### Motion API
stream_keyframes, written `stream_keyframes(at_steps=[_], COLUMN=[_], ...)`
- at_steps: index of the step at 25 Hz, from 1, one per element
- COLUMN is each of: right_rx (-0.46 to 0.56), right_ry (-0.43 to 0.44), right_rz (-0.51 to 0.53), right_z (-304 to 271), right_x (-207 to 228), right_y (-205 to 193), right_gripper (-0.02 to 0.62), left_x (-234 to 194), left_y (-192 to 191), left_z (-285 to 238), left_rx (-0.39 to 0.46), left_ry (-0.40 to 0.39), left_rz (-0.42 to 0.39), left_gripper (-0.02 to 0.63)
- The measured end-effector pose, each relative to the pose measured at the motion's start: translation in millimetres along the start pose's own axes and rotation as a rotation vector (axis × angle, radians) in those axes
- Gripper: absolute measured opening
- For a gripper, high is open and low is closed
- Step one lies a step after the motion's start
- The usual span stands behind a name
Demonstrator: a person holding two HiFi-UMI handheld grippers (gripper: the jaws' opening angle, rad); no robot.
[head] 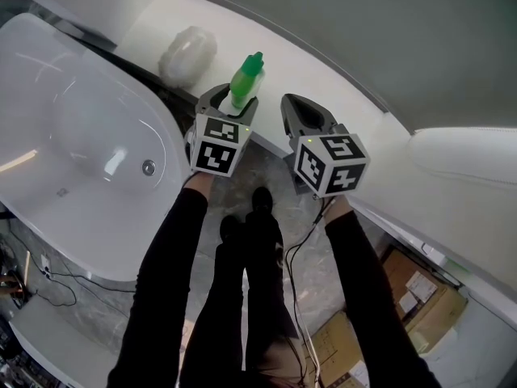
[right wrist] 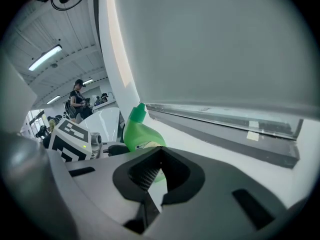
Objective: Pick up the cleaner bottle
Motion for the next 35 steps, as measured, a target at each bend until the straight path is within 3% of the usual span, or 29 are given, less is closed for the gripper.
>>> stream_keyframes(at_steps=[18,35], right_rx=[-0.044,-0.062], right_ry=[-0.021,-0.029], right_rz=[-0.012,-0.016], right_z=[-17,-17], right_x=[24,23], right_y=[-14,-16], right_gripper=[0.001,0.002], left_x=[-2,-5], left_y=[-2,-2], left_z=[-36,-29], left_rx=[0.018,0.034], left_ry=[0.021,0.025], left_rz=[-0.028,-0.029], left_gripper=[0.224,0.192])
Point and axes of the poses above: the fingertips, and each gripper's own axes: z backward along the fingers, x to its right, y out of its top, the point moved 7 cm from there along z, backward along the fingers, and after that the axes turned 2 degrees about -y, right-handed, at the moved point
